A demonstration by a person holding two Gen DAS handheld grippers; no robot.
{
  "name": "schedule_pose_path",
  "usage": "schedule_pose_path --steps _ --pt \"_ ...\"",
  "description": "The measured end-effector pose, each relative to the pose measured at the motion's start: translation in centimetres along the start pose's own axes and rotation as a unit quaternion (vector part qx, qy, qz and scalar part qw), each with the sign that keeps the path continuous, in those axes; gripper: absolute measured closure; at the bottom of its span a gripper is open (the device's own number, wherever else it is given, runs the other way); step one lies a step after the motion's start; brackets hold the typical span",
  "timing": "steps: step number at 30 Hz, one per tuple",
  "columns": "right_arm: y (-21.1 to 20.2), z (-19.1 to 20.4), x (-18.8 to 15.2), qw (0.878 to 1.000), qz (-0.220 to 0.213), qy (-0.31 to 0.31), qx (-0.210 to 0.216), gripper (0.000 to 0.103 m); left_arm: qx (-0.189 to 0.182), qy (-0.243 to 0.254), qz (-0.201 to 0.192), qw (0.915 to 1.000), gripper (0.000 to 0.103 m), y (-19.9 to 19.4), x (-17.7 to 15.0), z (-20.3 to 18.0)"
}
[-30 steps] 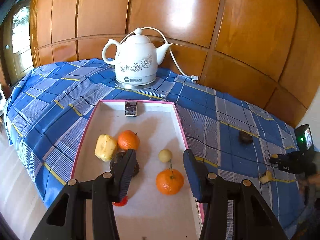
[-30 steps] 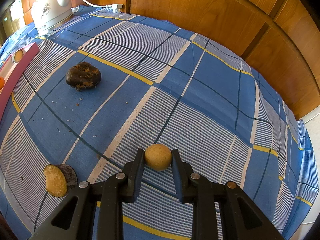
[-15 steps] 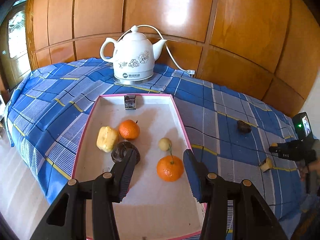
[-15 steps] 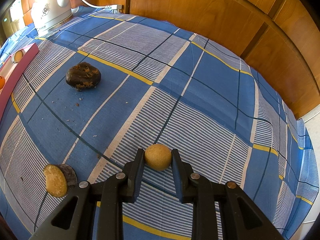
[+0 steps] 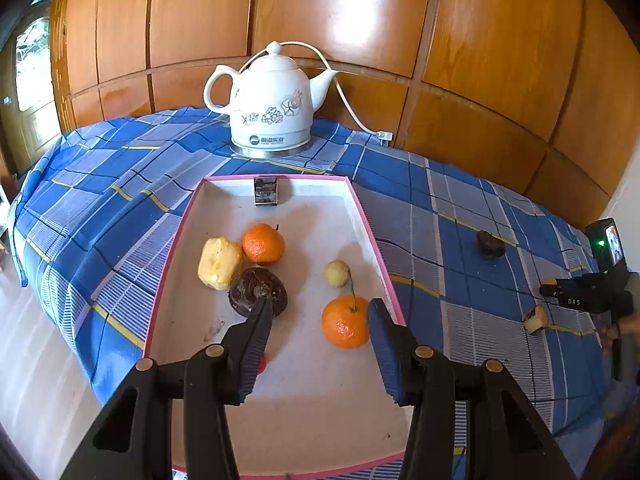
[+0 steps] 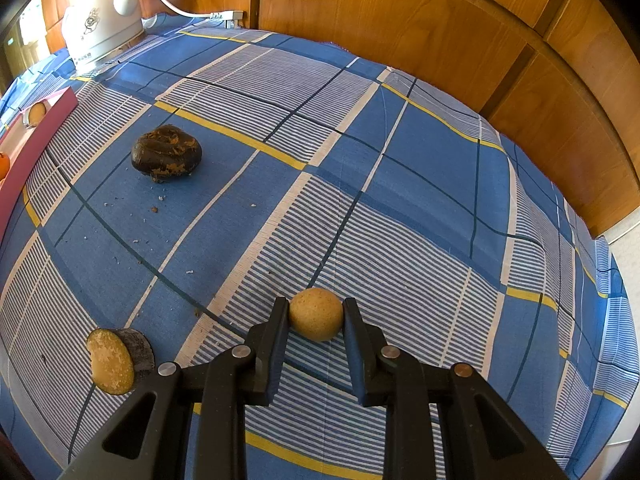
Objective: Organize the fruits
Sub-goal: 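Carry the tan round fruit into the tray and open the right gripper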
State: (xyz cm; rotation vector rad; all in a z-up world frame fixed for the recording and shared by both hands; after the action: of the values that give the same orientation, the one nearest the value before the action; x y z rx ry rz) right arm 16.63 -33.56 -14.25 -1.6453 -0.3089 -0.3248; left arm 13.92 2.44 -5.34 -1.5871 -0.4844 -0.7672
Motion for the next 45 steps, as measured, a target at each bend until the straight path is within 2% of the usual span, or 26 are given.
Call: schedule_pose_path --steps 29,35,40,45 --pt "-0.2 0.1 0.0 1.000 -0.003 -0.003 -0.011 0.076 0.013 -0.016 0.011 0.9997 0.053 0.1 -1.7 2.0" --pt "-0.5 0.3 0.4 1.000 0.009 0.001 -0.011 0.077 0.016 -0.024 0.014 0.9995 0.053 0.3 -1.8 2.7" --pt "-2.8 3.0 1.9 1.000 -0.018 -0.009 0.022 0.077 0.023 -0.036 0.012 0.9990 0.053 0.3 -1.7 3.8" --pt "-5.4 9.5 3.8 0.993 -0.045 -0.045 0.094 0.077 0.030 -0.045 0.006 0.9985 0.053 0.1 -1.6 4.8"
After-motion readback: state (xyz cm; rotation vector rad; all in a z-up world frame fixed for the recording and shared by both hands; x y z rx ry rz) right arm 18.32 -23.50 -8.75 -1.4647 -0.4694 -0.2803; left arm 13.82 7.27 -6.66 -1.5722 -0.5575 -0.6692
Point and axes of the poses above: each gripper's, at about its wrist camera, not at the fingertips, and y roughly the way its jaws point, z to its left, x to its top, the point moved 9 cm from there along y, roughly the way its jaws point, and after that the axes turned 7 degrees about y, right-handed, at the moved point
